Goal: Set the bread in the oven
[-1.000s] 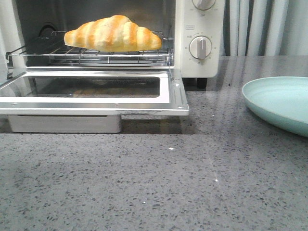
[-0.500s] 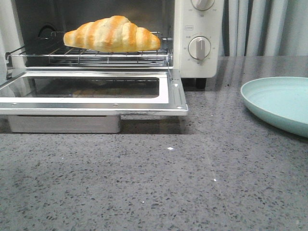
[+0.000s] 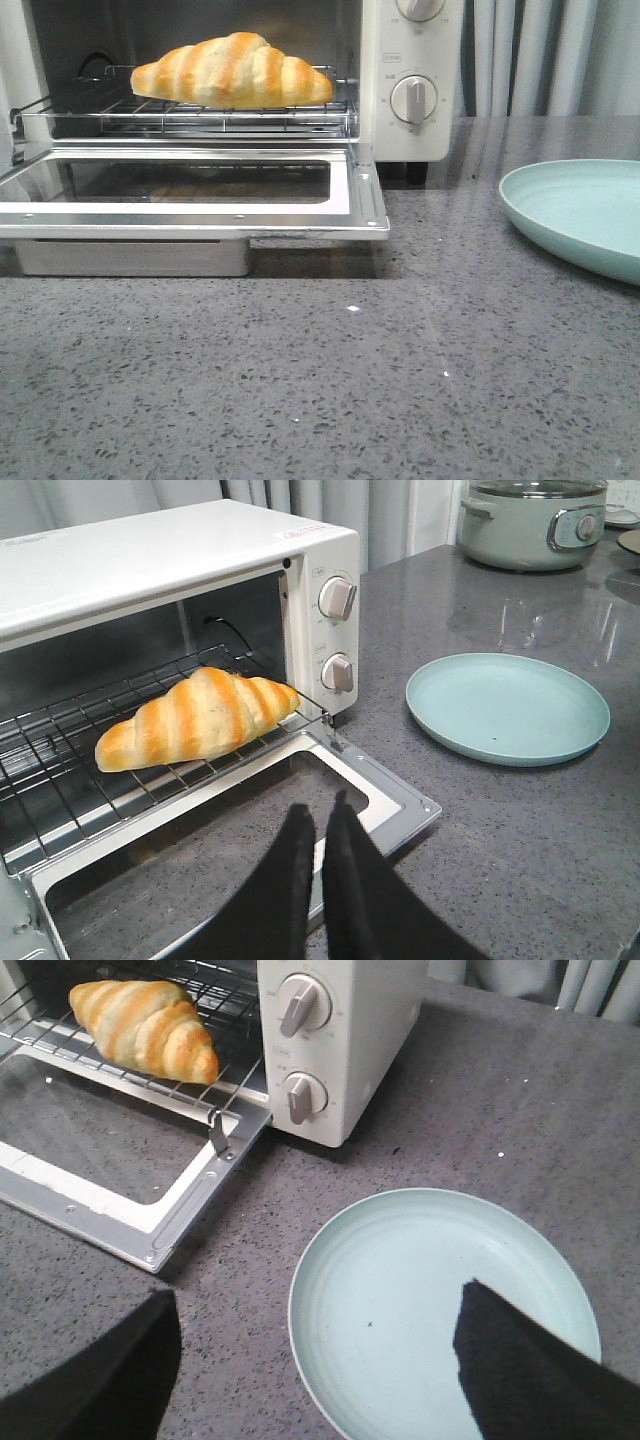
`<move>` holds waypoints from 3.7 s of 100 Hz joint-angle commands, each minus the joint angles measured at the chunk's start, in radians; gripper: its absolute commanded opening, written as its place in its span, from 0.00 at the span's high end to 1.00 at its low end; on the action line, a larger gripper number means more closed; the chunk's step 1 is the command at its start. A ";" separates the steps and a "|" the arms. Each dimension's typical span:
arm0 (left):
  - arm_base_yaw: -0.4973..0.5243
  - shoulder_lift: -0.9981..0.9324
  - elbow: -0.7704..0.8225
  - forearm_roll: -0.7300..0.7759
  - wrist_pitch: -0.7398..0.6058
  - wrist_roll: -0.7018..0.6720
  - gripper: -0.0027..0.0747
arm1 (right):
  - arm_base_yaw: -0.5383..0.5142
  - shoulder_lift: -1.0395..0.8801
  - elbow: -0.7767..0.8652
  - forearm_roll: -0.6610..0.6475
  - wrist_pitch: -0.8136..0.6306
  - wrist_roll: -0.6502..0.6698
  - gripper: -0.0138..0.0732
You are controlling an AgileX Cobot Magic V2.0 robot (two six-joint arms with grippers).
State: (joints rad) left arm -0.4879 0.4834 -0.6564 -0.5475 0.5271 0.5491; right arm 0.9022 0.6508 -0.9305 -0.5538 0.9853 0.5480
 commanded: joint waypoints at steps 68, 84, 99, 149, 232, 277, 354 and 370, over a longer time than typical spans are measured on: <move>0.003 0.005 -0.024 -0.033 -0.094 0.000 0.99 | -0.002 -0.001 -0.023 -0.086 -0.051 0.003 0.92; 0.003 0.005 -0.024 -0.033 -0.094 0.000 0.99 | -0.002 -0.001 -0.023 -0.086 -0.051 0.003 0.92; 0.003 0.005 -0.024 -0.033 -0.094 0.000 0.99 | -0.002 -0.001 -0.023 -0.086 -0.047 0.003 0.92; 0.003 0.005 -0.023 -0.033 -0.094 0.000 0.99 | -0.002 -0.001 -0.023 -0.086 -0.033 0.003 0.92; 0.236 -0.060 0.202 0.317 -0.344 -0.276 0.99 | -0.002 -0.001 -0.023 -0.086 -0.033 0.003 0.92; 0.408 -0.341 0.583 0.421 -0.598 -0.400 0.99 | -0.002 -0.001 -0.023 -0.086 -0.033 0.003 0.92; 0.518 -0.519 0.684 0.486 -0.549 -0.608 0.99 | -0.002 -0.001 -0.023 -0.086 -0.035 0.003 0.92; 0.518 -0.519 0.684 0.486 -0.549 -0.608 0.99 | -0.002 -0.001 -0.023 -0.086 -0.035 0.003 0.92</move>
State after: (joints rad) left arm 0.0316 -0.0042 0.0056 -0.0611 0.0465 -0.0484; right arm 0.9022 0.6486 -0.9305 -0.5890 1.0033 0.5491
